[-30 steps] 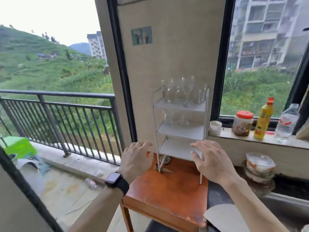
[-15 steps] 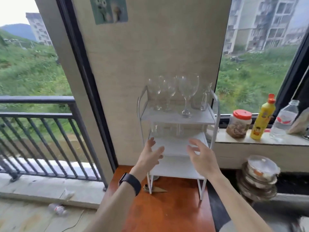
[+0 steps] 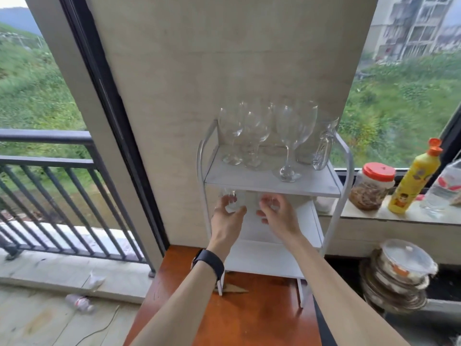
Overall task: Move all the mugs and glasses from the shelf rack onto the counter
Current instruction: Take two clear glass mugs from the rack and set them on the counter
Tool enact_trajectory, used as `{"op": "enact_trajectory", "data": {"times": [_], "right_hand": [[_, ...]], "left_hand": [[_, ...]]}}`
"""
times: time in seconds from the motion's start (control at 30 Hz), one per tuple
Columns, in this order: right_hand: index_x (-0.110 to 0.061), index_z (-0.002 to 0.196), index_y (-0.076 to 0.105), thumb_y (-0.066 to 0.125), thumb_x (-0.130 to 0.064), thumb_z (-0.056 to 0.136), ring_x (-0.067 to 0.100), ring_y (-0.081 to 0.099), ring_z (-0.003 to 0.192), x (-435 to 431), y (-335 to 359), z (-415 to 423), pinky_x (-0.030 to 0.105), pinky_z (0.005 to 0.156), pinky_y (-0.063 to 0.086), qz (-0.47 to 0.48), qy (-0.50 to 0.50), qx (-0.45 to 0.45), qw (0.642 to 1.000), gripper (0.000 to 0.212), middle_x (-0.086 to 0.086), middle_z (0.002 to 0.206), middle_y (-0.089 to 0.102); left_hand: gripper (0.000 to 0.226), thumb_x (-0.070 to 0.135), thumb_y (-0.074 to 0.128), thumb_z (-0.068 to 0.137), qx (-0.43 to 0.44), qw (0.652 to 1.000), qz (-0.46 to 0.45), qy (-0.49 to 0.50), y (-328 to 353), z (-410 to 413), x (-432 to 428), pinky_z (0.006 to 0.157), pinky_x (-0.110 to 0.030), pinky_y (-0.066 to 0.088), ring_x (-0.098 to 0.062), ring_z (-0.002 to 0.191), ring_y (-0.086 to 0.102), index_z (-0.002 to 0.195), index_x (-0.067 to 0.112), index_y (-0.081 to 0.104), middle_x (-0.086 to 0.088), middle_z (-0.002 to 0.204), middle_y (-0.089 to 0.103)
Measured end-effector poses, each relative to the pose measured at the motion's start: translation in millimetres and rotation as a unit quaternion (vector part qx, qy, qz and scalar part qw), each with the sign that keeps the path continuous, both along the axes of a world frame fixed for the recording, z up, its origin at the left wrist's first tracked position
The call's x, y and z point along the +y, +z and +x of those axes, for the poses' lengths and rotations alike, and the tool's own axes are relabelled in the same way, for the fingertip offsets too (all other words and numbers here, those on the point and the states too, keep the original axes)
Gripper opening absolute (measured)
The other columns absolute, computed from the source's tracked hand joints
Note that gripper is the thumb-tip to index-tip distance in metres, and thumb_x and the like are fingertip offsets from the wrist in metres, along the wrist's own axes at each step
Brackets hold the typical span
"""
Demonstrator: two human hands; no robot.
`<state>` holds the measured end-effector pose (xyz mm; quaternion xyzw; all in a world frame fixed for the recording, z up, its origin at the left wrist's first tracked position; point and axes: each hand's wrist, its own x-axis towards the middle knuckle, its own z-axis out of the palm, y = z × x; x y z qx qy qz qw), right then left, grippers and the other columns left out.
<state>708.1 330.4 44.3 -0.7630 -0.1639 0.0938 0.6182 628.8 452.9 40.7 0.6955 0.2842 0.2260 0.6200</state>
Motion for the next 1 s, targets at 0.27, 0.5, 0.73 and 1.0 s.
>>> {"op": "enact_trajectory", "data": {"times": [0.27, 0.5, 0.73, 1.0], "right_hand": [[-0.023, 0.100, 0.067, 0.068, -0.032, 0.096, 0.009, 0.073, 0.073, -19.4, -8.0, -10.2, 0.026, 0.070, 0.061, 0.071, -0.007, 0.041, 0.997, 0.010, 0.002, 0.103, 0.072], [-0.022, 0.095, 0.067, 0.060, -0.067, 0.088, 0.011, 0.071, 0.061, -46.5, -2.3, -39.0, 0.022, 0.054, 0.051, 0.029, -0.003, 0.073, 0.997, 0.046, -0.007, 0.088, 0.070], [-0.022, 0.086, 0.069, 0.046, -0.072, 0.091, 0.004, 0.063, 0.049, -51.3, 6.4, -48.8, 0.023, 0.049, 0.045, -0.047, -0.018, 0.037, 0.998, 0.056, -0.018, 0.060, 0.065], [-0.024, 0.075, 0.056, 0.042, -0.064, 0.097, 0.009, 0.069, 0.052, -53.0, 3.3, -52.5, 0.032, 0.059, 0.046, -0.056, -0.021, -0.003, 0.998, 0.048, -0.010, 0.066, 0.060]], "left_hand": [[0.017, 0.043, 0.061, 0.093, -0.026, 0.999, 0.010, -0.025, -3.4, -2.7, -1.3, 0.085, -0.039, 0.060, -0.013, 0.084, 0.072, 0.097, 0.027, 0.062, 0.002, 0.098, 0.069], [0.033, 0.053, 0.044, 0.099, -0.032, 0.999, -0.024, -0.035, -3.8, -32.2, -9.4, 0.061, -0.023, 0.054, -0.006, 0.066, 0.068, 0.099, 0.023, 0.058, 0.000, 0.088, 0.066], [0.045, 0.054, 0.042, 0.100, -0.014, 1.000, 0.015, -0.014, 1.0, -47.0, -25.5, 0.060, -0.022, 0.047, -0.003, 0.059, 0.064, 0.090, 0.019, 0.068, 0.006, 0.077, 0.072], [0.038, 0.045, 0.047, 0.101, -0.025, 1.000, 0.012, -0.013, 3.4, -50.1, -27.8, 0.061, -0.025, 0.050, -0.011, 0.061, 0.058, 0.086, 0.017, 0.067, 0.002, 0.068, 0.061]]}}
